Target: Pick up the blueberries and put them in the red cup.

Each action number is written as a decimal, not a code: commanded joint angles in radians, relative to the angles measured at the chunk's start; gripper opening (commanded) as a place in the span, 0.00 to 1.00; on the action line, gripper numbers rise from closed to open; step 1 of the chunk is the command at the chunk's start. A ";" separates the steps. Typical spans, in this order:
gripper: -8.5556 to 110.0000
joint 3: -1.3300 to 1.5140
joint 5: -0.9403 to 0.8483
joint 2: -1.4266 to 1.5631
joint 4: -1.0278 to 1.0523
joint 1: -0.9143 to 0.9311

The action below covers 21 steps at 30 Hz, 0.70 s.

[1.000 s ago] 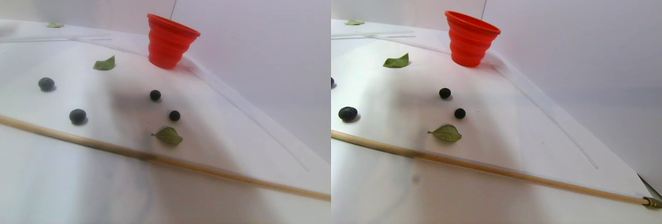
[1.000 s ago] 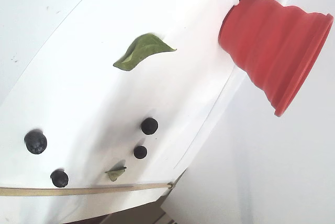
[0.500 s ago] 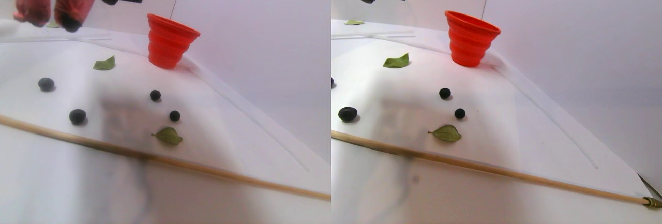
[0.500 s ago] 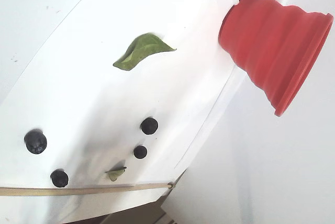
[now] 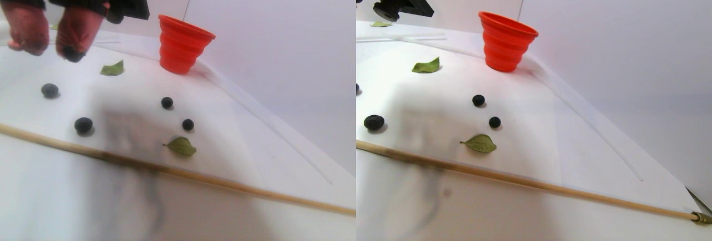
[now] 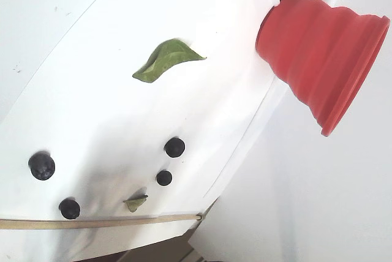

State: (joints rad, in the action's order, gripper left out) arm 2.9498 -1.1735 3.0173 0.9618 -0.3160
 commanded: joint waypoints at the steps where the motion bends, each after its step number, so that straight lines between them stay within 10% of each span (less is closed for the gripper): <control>1: 0.18 -0.029 -0.002 -0.143 -0.114 -0.005; 21: 0.18 -0.129 -0.018 -0.595 -0.543 -0.058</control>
State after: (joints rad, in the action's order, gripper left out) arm 2.8624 -1.1796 2.4712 0.4863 -0.3666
